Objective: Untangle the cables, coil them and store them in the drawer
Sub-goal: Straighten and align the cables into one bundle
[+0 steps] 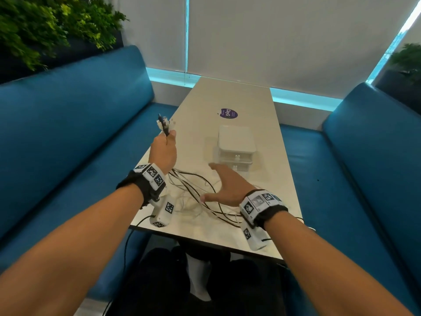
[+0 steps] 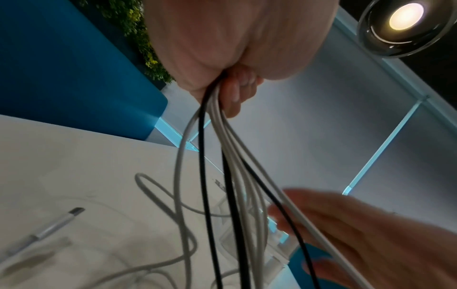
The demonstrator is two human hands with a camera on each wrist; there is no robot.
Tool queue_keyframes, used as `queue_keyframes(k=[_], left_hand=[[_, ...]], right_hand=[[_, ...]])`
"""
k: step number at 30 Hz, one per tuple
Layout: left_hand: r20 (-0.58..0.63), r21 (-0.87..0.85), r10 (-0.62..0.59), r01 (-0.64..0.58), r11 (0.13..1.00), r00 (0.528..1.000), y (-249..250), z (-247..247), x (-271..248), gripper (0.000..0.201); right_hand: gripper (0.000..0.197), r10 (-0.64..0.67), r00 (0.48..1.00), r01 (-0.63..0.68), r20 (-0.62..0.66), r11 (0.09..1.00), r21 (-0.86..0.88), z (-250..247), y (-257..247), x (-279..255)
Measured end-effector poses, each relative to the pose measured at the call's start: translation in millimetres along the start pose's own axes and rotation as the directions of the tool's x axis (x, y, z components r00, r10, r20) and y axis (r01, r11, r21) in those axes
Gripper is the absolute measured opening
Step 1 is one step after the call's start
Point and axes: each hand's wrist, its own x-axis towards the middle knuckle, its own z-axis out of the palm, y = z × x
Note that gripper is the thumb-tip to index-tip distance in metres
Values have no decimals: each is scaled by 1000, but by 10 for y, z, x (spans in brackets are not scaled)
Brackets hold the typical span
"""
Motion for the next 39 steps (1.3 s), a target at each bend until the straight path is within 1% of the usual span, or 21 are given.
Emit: queue_keyframes(k=[2,4,5,6,7,9,10,11,14,16,17,19,21,24,26,29,32,34,36,37,39], left_hand=[[36,-76,-15,17,997,999,104,58,-65,37],[80,-158,-26,39,987,996,219,101,-99,39],[99,-188,-23,41,981,995,276,112,-111,39],[118,-211,-19,44,976,993,337,120,-125,39],[138,-240,-17,50,969,990,396,126,-136,39],[158,-297,-7,55,953,987,483,121,-148,40],[136,-303,-1,43,952,991,499,109,-125,39],[97,-301,-1,30,953,995,507,76,-86,39],[-62,-287,-49,29,957,997,490,-105,67,40],[-160,-273,-77,31,962,984,442,-243,181,38],[-190,-248,-83,34,968,978,393,-291,228,38],[-210,-184,-78,39,982,975,297,-322,254,40],[-202,-72,-33,19,997,979,211,-296,243,43],[-175,197,58,-22,980,983,97,-291,218,44],[-135,332,107,-57,941,985,64,-338,172,45],[-84,478,143,-86,874,986,6,-360,112,46],[-1,572,159,-130,810,987,-76,-330,98,43],[74,626,149,-162,763,986,-162,-322,85,42],[143,667,131,-193,719,981,-202,-300,7,40],[173,676,129,-213,706,976,-202,-274,-65,38],[247,661,113,-253,706,962,-222,-201,-218,36]], right_hand=[[110,-78,997,79,-24,996,43,42,-250,144],[106,-96,995,98,-22,987,127,83,-434,277],[101,-85,996,86,-13,982,171,108,-495,327],[90,-72,997,72,-4,977,203,137,-533,360],[73,-64,998,62,2,972,227,167,-550,381],[26,-54,999,54,-6,965,255,201,-554,366],[10,-49,999,51,-14,969,244,208,-530,342],[7,-37,999,42,-28,975,220,213,-478,312],[9,45,998,-40,-53,995,96,193,-120,155],[10,145,989,-145,-29,989,-2,173,247,26],[10,205,978,-206,-37,978,-32,155,419,-57],[14,278,953,-288,-120,954,-83,103,697,-197],[16,290,940,-320,-178,931,-175,34,877,-284],[10,309,939,-344,-153,858,-382,-49,1074,-451],[7,345,926,-377,-154,816,-438,-78,1229,-575],[13,387,901,-433,-195,773,-465,-90,1335,-678],[16,382,903,-427,-196,753,-500,-94,1326,-649],[16,391,901,-431,-186,767,-475,-91,1283,-596],[14,376,904,-426,-202,780,-458,-84,1234,-517],[14,365,907,-420,-208,782,-460,-82,1206,-486],[16,358,912,-410,-200,782,-469,-79,1153,-450]])
